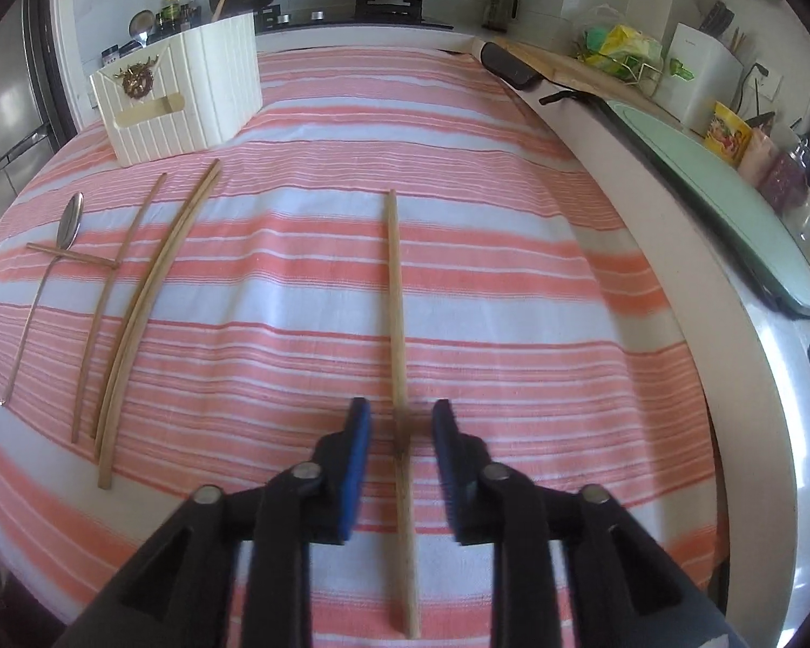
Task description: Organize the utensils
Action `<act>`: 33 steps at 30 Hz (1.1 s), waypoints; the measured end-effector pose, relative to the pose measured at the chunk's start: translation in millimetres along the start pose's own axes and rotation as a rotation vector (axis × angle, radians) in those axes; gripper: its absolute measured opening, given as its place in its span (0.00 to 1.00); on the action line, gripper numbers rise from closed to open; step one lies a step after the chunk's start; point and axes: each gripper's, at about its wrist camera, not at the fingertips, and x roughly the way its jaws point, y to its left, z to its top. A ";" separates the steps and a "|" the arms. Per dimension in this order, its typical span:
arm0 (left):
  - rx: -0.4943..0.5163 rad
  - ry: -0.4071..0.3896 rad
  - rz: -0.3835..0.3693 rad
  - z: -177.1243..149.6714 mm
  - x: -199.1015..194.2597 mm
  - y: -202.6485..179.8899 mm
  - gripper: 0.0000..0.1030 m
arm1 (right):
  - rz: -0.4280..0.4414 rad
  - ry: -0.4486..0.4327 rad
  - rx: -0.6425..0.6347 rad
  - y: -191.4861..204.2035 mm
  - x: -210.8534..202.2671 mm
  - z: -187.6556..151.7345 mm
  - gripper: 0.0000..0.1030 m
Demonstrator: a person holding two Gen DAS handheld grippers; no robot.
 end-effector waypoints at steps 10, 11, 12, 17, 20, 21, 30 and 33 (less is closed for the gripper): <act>0.062 -0.040 0.126 -44.3 -19.6 -31.4 1.00 | 0.025 -0.015 -0.045 15.9 -3.6 -0.3 0.39; 0.079 -0.038 0.129 -45.7 -19.9 -25.9 1.00 | 0.022 -0.017 -0.048 14.8 -5.4 0.3 0.39; 0.090 -0.036 0.123 -46.0 -19.4 -19.2 1.00 | 0.019 -0.019 -0.049 13.2 -7.2 1.0 0.39; 0.045 -0.001 0.009 -35.1 -11.4 18.9 0.75 | 0.039 -0.010 -0.035 5.1 -10.7 3.6 0.39; -0.035 0.011 -0.071 -24.3 -6.4 31.2 0.28 | 0.039 -0.012 -0.035 4.2 -12.8 5.0 0.39; -0.024 0.001 -0.065 -20.4 -5.0 30.1 0.16 | 0.041 -0.013 -0.033 4.4 -13.5 5.5 0.39; -0.021 -0.061 -0.180 31.3 18.1 15.5 0.04 | 0.070 -0.024 0.005 -0.5 -13.7 14.3 0.39; -0.003 -0.060 -0.178 39.1 20.8 10.7 0.06 | 0.097 -0.019 0.057 -11.1 -12.3 21.2 0.39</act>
